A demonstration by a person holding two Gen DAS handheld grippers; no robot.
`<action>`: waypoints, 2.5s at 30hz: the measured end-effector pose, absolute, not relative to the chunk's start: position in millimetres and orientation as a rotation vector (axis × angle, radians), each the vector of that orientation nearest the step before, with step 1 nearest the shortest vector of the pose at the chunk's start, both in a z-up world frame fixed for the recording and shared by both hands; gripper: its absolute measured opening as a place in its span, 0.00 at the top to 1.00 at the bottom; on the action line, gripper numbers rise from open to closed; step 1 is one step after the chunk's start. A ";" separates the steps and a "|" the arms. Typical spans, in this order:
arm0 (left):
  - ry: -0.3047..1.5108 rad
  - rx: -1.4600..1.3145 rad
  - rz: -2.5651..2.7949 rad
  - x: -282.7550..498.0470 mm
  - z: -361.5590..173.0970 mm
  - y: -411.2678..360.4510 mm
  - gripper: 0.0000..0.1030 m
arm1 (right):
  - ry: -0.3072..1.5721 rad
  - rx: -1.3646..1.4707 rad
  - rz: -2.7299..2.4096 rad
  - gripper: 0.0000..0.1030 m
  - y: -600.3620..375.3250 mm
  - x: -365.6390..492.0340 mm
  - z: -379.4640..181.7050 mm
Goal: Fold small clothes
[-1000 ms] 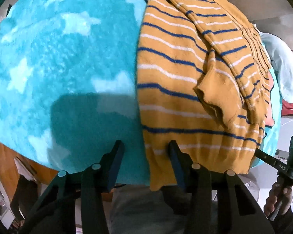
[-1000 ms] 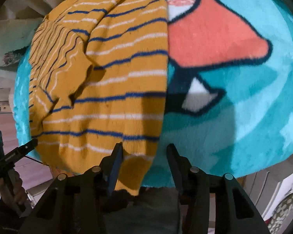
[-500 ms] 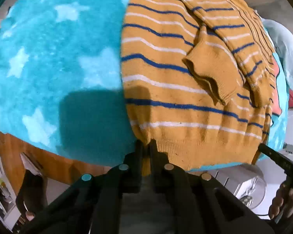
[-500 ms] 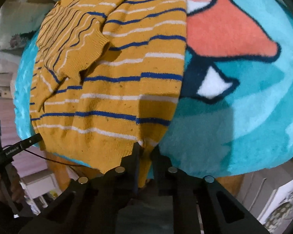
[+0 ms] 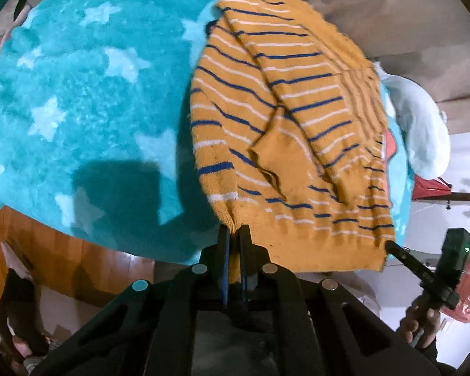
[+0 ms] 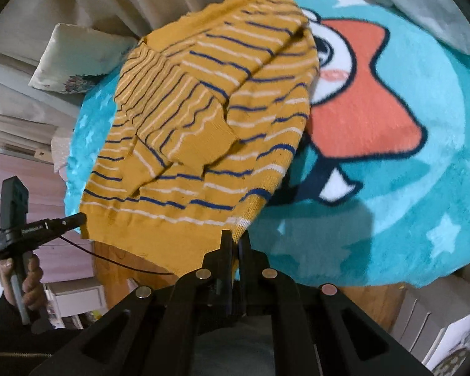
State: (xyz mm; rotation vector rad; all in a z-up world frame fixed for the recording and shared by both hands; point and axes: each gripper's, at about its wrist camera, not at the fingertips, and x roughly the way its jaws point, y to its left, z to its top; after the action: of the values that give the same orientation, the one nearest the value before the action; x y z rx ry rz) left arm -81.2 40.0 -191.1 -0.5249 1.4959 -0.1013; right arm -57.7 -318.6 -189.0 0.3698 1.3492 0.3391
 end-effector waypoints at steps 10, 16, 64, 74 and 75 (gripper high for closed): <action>1.441 -0.662 -0.086 -78.2 -175.3 54.3 0.95 | 1.312 0.442 0.374 0.96 -333.1 -63.3 -185.1; 1.315 -0.689 -0.148 -31.1 -128.0 55.8 0.95 | 1.192 0.487 0.398 0.96 -343.5 -31.7 -150.3; 1.149 0.003 -0.085 303.4 -182.8 -31.1 0.20 | 1.053 0.374 0.032 0.11 -391.4 283.6 -168.7; 1.238 0.052 -0.094 344.1 -212.8 -52.2 0.40 | 1.187 0.339 0.081 0.45 -385.1 321.1 -219.9; 1.262 0.089 -0.102 345.6 -220.2 -55.8 0.79 | 1.188 0.331 0.086 0.46 -383.9 323.0 -221.2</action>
State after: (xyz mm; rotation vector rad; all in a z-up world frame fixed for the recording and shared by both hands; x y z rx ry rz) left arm 345.6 -55.8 -220.2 0.0888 1.2621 -0.1024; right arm 323.0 -383.9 -221.2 0.3313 1.1880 0.0863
